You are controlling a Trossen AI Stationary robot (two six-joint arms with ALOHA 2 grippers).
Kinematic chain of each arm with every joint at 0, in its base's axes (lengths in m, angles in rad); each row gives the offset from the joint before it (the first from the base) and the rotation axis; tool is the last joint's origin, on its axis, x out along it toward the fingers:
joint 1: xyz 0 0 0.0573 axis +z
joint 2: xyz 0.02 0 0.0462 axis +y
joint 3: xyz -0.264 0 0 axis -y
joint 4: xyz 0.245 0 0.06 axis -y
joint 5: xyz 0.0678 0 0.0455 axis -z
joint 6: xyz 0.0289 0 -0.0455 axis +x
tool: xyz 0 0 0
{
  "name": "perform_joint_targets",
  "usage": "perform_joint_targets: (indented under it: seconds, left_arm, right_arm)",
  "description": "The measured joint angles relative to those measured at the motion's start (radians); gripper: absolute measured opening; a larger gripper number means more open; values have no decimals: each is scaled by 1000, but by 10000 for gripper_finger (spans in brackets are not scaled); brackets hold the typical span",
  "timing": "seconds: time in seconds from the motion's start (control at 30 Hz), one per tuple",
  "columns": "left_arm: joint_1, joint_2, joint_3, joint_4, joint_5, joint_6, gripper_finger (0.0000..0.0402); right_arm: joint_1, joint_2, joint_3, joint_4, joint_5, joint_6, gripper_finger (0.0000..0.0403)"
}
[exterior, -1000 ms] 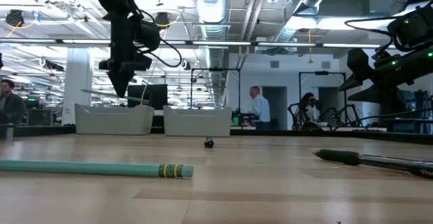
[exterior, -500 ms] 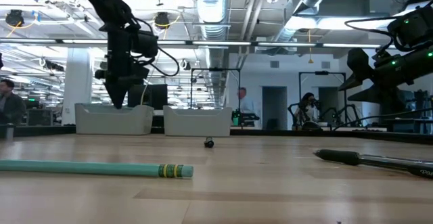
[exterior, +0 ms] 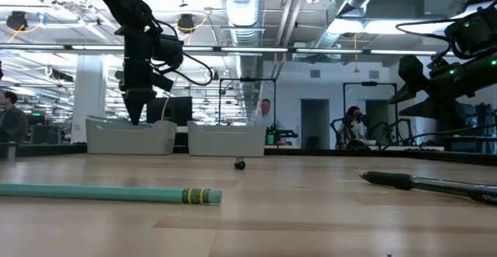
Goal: Sort pens & pencils
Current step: Put the top green pencil into the left gray bin
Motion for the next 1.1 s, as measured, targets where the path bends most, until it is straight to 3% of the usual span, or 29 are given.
perform_joint_targets:
  seconds: [0.17, 0.57, 0.77, 1.1]
  left_arm:
    - [-6, 0, 16, -26, 2, 37, 9]
    - [-7, 0, 35, -19, -148, 197, 9]
    - [-4, 0, 35, 43, -7, 215, 9]
    - [-3, 0, 16, 131, -14, 259, 9]
  right_arm:
    - [0, 0, 0, 0, 0, 0, 212]
    - [0, 0, 0, 0, 0, 1, 212]
    - [0, 0, 0, 0, 0, 1, 212]
    - [0, 0, 0, 0, 0, 1, 212]
